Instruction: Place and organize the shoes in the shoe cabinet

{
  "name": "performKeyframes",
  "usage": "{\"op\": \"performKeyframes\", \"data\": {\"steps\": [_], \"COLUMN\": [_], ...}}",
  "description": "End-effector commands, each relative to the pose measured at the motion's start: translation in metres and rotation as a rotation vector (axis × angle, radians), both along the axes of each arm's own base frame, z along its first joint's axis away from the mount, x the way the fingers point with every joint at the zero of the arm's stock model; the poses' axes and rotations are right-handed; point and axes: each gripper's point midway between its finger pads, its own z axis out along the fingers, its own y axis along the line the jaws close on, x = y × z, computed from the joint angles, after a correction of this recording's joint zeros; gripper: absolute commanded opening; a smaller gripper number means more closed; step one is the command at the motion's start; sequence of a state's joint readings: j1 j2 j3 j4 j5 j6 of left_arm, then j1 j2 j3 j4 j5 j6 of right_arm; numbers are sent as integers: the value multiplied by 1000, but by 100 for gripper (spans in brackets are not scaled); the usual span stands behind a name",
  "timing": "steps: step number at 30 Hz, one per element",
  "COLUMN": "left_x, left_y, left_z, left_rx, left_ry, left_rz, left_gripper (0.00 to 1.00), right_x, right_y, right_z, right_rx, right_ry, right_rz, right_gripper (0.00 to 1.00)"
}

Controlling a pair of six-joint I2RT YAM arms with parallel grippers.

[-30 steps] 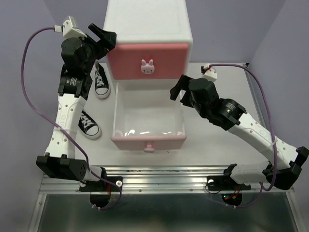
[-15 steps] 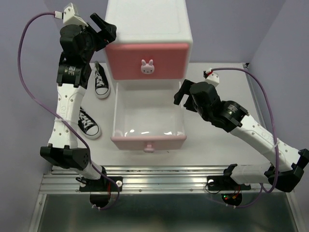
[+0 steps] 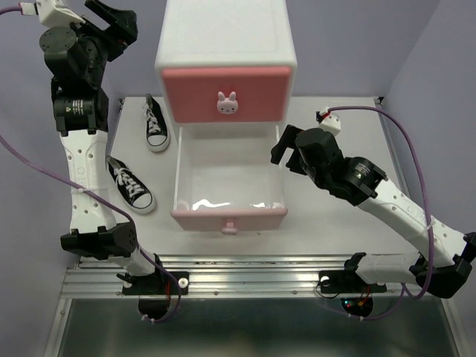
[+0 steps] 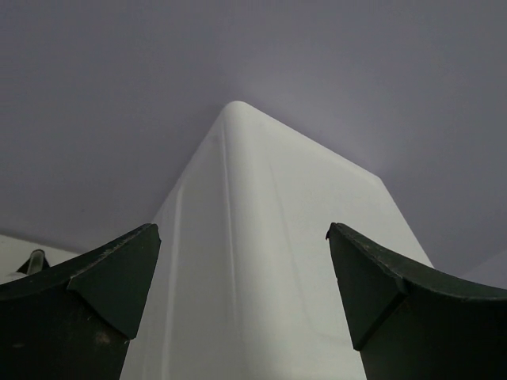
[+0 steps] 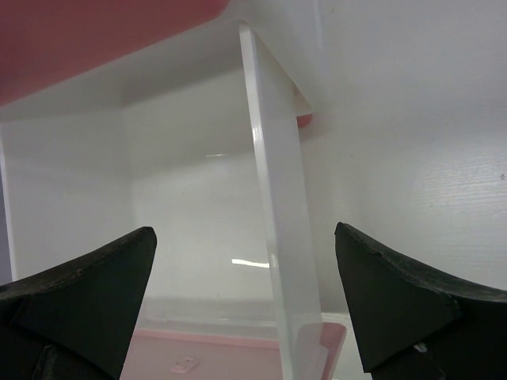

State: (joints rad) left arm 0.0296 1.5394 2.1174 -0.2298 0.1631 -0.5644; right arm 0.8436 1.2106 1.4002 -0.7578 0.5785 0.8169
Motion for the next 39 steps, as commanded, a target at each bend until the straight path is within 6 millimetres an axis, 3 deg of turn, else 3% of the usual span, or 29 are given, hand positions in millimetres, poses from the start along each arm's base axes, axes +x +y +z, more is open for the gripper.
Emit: {"op": "performKeyframes", "data": {"steps": [1,5,8,9,11,12,13,14,16,17,19,20,24,34,39], "left_x": [-11,-12,-33,-44,-57,-61,-72,-77,-89,-96,-104,-109,-110,-108,-104], "left_y": [43,69,83,89,111,117,119,125,132,141,148,149,153,177,191], "left_z": [-8,-41,-74,-106,-141,-179,-188,-221,-241,-271,-297,-322,-361,-425,-429], "left_rx": [-5,53,31,10,-40,-58,-70,-83,-82,-79,-76,-78,-38,18,74], "left_ry": [32,152,235,317,409,497,514,582,612,680,734,789,845,952,965], "left_rz": [96,178,261,292,397,413,426,443,480,515,528,526,495,490,525], "left_gripper": [99,99,99,99,99,99,99,99,99,99,99,99,99,99,99], "right_x": [-1,-4,-5,-6,-8,-9,-10,-11,-13,-14,-16,-18,-22,-29,-36], "right_y": [-14,-17,-19,-19,-19,-18,-16,-16,-14,-15,-13,-14,-16,7,17], "right_z": [6,2,-4,-7,-10,-13,-15,-16,-19,-21,-23,-24,-35,-47,-56], "right_rx": [-14,-28,-54,-63,-70,-74,-73,-76,-81,-89,-91,-95,-108,-98,-72], "right_ry": [-16,0,28,38,53,63,71,80,96,104,118,126,164,245,294], "right_rz": [-37,-39,-47,-44,-38,-32,-22,-16,-2,0,15,18,27,137,172], "right_gripper": [100,100,100,100,100,100,100,100,100,100,100,100,100,100,100]}}
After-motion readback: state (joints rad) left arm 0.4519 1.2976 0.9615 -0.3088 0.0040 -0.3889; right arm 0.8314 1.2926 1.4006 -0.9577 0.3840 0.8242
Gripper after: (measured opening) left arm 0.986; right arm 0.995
